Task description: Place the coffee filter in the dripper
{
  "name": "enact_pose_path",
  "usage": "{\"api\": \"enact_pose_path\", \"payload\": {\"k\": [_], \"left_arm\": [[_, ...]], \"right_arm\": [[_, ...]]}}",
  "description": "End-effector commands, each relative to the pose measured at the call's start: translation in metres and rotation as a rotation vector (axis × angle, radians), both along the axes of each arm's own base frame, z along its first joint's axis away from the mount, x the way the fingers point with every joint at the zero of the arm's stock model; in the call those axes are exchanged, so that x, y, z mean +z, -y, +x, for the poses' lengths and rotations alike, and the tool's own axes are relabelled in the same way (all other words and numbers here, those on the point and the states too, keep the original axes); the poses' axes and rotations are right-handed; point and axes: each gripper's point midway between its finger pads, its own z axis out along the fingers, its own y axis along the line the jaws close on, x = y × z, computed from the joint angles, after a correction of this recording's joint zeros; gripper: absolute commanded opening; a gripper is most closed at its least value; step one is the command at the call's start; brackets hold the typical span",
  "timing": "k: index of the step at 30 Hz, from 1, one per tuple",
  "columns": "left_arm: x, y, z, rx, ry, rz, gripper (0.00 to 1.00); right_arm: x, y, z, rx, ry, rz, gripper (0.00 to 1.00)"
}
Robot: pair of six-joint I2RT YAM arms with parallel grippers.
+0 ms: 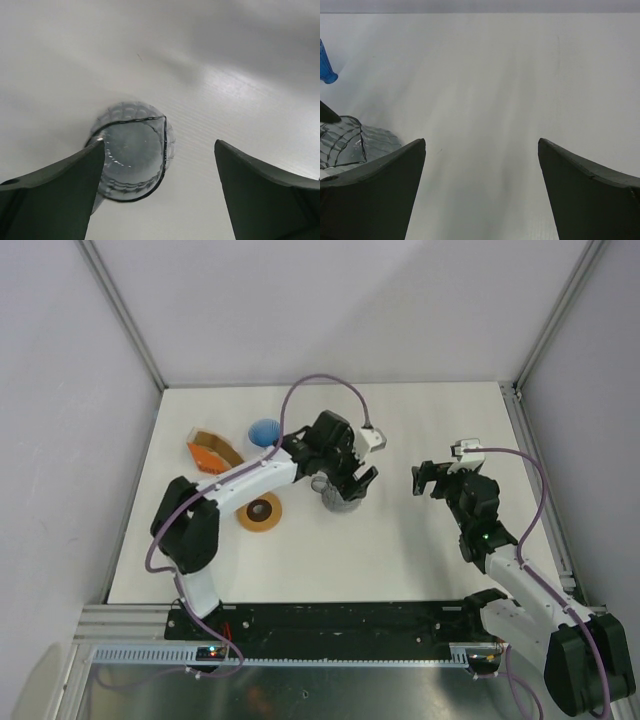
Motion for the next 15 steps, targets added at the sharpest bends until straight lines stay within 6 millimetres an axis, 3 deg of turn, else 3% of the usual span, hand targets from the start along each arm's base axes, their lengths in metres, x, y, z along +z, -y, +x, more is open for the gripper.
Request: {"api": "enact_pose_path", "payload": {"k": [1, 4, 8, 11, 13, 15], "left_arm": [[0.099, -0.014, 0.007, 0.046, 0.069, -0.114, 0.95], [0.133, -0.041, 0.015, 0.096, 0.078, -0.155, 0.95], [0.147, -0.109, 0.036, 0.249, 0.116, -0.145, 0.94], [0.129, -0.171, 0.049, 0.399, 0.145, -0.054, 0.89], [0.099, -0.210, 0.044, 0.484, 0.125, 0.033, 0.83], [0.069, -0.239, 0.036, 0.535, 0.081, 0.095, 0.71]], "right_arm": [[0.030, -0.005, 0.006, 0.017, 0.074, 0.037, 0.99], [0.028, -0.007, 0.006, 0.027, 0.067, 0.036, 0.99], [0.027, -0.009, 0.006, 0.038, 0.064, 0.038, 0.99], [0.028, -0.011, 0.007, 0.048, 0.067, 0.041, 0.99], [0.027, -0.012, 0.007, 0.055, 0.065, 0.043, 0.99], [0.024, -0.013, 0.008, 0.059, 0.059, 0.043, 0.99]]}}
